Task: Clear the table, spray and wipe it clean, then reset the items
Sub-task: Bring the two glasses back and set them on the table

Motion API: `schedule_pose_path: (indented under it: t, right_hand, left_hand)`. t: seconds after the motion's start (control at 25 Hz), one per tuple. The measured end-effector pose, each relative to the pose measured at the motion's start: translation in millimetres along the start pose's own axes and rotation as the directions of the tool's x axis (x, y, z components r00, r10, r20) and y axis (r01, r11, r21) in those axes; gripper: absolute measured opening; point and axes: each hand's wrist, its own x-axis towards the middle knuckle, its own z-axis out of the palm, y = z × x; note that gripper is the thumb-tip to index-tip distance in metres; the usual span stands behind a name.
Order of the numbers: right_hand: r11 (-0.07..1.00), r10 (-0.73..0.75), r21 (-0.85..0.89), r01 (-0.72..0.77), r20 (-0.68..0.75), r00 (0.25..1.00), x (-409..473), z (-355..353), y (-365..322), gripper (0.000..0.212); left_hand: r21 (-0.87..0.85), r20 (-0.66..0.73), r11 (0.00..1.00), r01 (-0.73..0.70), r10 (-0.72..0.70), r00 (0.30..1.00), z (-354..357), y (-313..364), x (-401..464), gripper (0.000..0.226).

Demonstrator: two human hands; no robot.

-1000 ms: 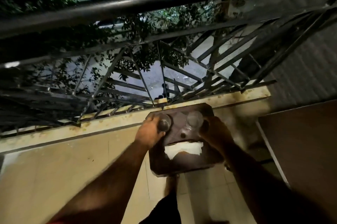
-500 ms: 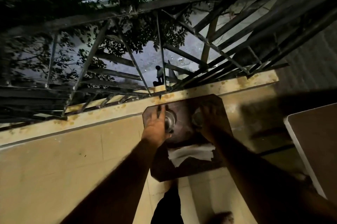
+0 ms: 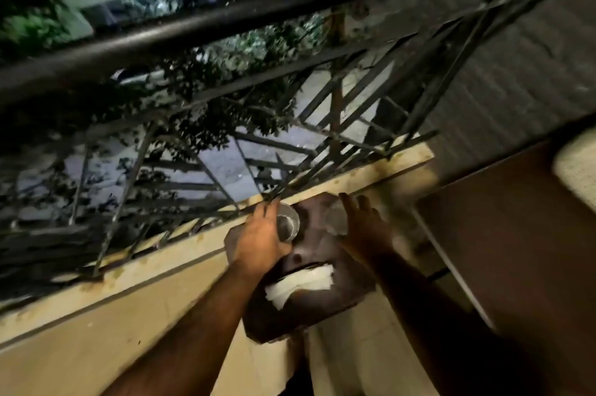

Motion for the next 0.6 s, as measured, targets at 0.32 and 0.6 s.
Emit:
schedule_pose_path:
  t: [0.32, 0.6]
  right_hand:
    - [0.970, 0.219, 0.158, -0.184, -0.244, 0.945, -148, -143, 137, 0.079]
    - [0.880, 0.470, 0.222, -0.419, -0.286, 0.835, -269, -215, 273, 0.087]
  left_hand:
    - [0.011, 0.028, 0.944, -0.331, 0.330, 0.943, -15, 200, -52, 0.108]
    - [-0.017, 0.086, 0.808, -0.589, 0.588, 0.804, 38, 392, -115, 0.103]
